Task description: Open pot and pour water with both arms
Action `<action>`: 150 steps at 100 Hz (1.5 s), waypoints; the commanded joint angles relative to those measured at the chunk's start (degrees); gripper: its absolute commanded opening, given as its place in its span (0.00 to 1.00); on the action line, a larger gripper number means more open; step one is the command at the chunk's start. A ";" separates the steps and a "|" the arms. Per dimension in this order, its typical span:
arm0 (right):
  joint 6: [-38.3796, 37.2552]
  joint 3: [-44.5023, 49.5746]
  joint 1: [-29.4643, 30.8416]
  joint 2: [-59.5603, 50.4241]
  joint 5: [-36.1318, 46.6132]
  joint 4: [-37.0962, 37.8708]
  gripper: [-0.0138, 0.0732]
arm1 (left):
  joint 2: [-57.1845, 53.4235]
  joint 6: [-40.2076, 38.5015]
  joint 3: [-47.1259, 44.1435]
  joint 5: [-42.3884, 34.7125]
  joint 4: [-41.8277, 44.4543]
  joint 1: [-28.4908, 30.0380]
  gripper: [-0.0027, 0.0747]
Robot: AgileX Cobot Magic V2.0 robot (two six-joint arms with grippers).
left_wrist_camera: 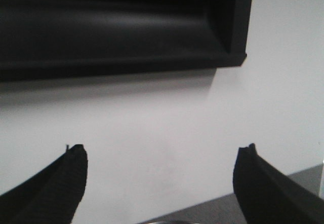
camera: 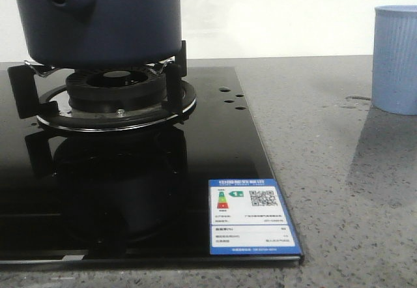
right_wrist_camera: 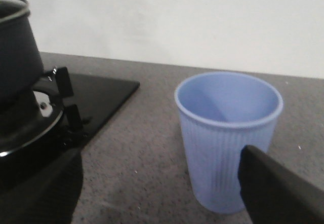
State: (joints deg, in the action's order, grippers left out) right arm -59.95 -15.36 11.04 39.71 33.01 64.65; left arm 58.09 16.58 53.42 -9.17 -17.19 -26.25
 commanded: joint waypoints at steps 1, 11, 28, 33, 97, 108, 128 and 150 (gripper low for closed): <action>-0.16 -3.60 0.12 -0.33 3.99 -3.51 0.68 | -3.43 -0.10 2.04 -2.36 0.45 1.99 0.70; -0.16 -6.91 0.12 -0.33 3.99 -3.59 0.46 | -5.77 -0.10 2.04 0.32 0.45 5.16 0.55; -0.31 -12.65 0.12 -0.33 3.17 -3.47 0.08 | -9.12 -0.10 1.93 7.81 0.45 9.68 0.08; -0.61 -13.70 0.12 -0.48 2.87 -3.47 0.09 | -10.43 0.07 1.84 10.33 0.60 10.63 0.02; 0.30 7.33 0.12 -25.82 -4.16 -3.47 0.09 | -47.44 0.07 -33.67 3.97 0.06 12.27 0.01; 0.30 9.65 0.12 -28.61 -5.27 -3.47 0.09 | -52.34 0.07 -37.24 3.97 0.06 12.27 0.01; 0.30 10.64 0.12 -29.22 -5.27 -3.47 0.09 | -54.69 0.07 -39.11 3.97 0.06 12.27 0.01; 0.30 10.64 0.12 -29.22 -5.27 -3.47 0.09 | -54.69 0.07 -39.11 3.97 0.06 12.27 0.01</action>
State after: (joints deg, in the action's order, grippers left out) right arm -60.41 -3.36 11.04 9.97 26.40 63.06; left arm 2.76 16.58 12.74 -0.75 -16.62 -14.06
